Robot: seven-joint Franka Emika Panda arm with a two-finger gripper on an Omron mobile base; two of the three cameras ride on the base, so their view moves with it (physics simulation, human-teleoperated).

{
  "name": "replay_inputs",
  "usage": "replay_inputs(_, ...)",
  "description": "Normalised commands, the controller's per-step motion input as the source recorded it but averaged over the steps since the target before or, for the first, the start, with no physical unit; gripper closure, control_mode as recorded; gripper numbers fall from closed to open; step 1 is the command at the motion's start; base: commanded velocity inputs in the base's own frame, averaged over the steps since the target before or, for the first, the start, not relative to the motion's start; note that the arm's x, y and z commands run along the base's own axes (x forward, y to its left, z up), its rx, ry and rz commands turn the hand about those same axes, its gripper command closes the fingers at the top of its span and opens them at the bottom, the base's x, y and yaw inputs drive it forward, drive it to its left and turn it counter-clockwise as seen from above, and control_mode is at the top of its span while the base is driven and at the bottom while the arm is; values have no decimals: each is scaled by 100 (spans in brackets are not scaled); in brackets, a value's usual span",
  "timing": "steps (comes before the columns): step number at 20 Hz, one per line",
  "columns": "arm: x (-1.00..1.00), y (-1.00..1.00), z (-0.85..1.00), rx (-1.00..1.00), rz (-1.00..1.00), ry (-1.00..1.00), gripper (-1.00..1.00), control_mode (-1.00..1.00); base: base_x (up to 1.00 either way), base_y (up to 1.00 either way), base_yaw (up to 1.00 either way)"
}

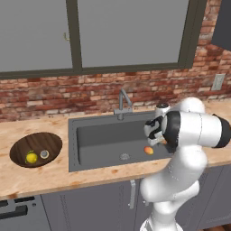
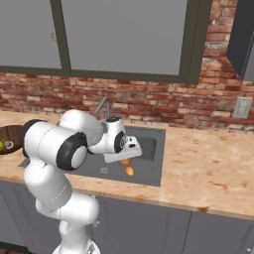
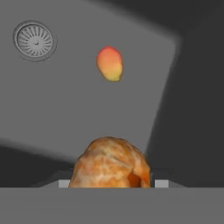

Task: There is a mixed pile of frozen fruits and vegetables on the counter. Locate all the frozen vegetables and place the items in a bowl on the counter. Take all the frozen fruits and defrost them in a running sink.

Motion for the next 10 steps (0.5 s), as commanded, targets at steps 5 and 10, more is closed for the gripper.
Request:
replay_inputs(5,58,-2,-48,2,19,2,100,-100,0,0,0)
replay_inputs(10,48,-3,-32,3,19,0,100,-100,0,0,0)
